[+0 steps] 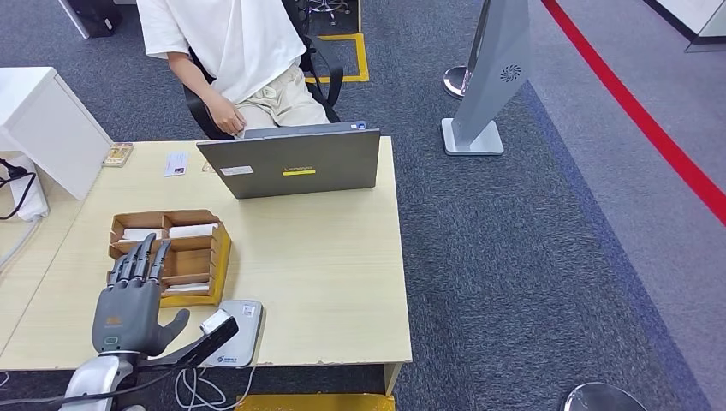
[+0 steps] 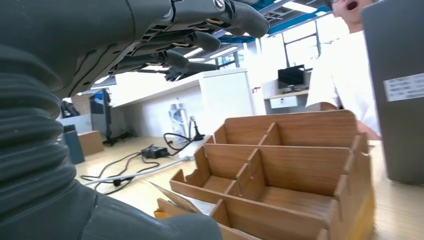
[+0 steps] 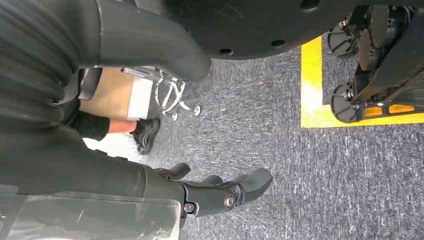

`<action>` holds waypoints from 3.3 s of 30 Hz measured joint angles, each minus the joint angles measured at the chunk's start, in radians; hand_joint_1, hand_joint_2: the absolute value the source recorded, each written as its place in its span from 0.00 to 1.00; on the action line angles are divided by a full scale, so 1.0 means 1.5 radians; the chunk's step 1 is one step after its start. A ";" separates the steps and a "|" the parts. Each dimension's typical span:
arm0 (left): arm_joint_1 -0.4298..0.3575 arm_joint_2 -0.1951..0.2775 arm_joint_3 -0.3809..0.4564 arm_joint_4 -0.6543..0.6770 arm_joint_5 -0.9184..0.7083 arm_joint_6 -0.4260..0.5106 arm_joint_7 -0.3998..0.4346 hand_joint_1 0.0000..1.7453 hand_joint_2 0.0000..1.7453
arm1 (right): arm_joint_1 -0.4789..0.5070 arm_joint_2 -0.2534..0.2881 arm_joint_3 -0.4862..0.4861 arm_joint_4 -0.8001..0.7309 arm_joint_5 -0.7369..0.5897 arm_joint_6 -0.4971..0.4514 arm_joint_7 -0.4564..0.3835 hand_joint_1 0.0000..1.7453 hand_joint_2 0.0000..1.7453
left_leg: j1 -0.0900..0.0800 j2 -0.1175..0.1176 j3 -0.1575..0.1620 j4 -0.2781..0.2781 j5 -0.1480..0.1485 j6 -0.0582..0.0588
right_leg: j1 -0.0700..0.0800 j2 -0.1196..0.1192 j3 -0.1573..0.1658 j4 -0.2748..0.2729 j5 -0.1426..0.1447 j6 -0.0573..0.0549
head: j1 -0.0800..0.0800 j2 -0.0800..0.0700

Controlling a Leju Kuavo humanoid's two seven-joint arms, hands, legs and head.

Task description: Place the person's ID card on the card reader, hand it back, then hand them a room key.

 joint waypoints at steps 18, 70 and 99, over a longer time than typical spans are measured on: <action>0.003 -0.002 0.109 0.047 -0.023 0.034 0.017 0.00 1.00 | 0.000 0.000 -0.002 -0.001 0.020 0.003 0.002 0.00 1.00 | 0.000 0.000 0.000 0.000 0.000 0.000 | 0.000 0.000 0.000 0.000 0.000 0.000 | 0.000 0.000; -0.074 -0.030 0.132 0.227 0.003 0.069 -0.028 1.00 1.00 | -0.002 0.000 0.001 -0.001 0.042 0.004 0.005 0.00 1.00 | 0.000 0.000 0.000 0.000 0.000 0.000 | 0.000 0.000 0.000 0.000 0.000 0.000 | 0.000 0.000; -0.100 0.030 0.012 0.043 0.051 -0.125 -0.054 1.00 1.00 | -0.002 0.000 -0.012 -0.002 0.022 0.003 0.004 0.00 1.00 | 0.000 0.000 0.000 0.000 0.000 0.000 | 0.000 0.000 0.000 0.000 0.000 0.000 | 0.000 0.000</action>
